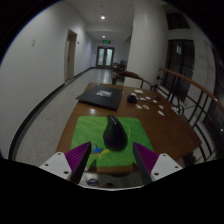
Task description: Arrange mouse
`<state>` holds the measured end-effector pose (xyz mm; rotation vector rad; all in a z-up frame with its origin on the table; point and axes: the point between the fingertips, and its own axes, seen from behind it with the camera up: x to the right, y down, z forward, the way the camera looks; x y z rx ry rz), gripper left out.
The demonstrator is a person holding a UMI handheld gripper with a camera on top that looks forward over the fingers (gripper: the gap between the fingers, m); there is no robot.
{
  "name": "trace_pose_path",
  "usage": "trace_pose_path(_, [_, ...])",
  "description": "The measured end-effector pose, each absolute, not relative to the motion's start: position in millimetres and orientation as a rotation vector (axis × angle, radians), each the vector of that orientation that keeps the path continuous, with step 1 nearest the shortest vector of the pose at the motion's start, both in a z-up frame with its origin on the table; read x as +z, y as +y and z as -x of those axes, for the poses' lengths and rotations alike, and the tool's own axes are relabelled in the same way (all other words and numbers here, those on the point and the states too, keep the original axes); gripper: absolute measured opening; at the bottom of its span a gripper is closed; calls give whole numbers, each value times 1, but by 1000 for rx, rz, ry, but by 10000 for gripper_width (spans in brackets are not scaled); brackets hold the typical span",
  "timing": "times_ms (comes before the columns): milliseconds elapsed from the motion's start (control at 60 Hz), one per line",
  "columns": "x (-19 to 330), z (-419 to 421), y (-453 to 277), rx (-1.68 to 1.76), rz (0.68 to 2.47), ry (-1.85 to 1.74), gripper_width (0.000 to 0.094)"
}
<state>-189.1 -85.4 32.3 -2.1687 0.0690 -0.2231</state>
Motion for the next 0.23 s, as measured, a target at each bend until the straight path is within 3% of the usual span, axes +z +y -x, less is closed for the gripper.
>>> trace_pose_path(233, [39,208,-164,-198,2167,114,849])
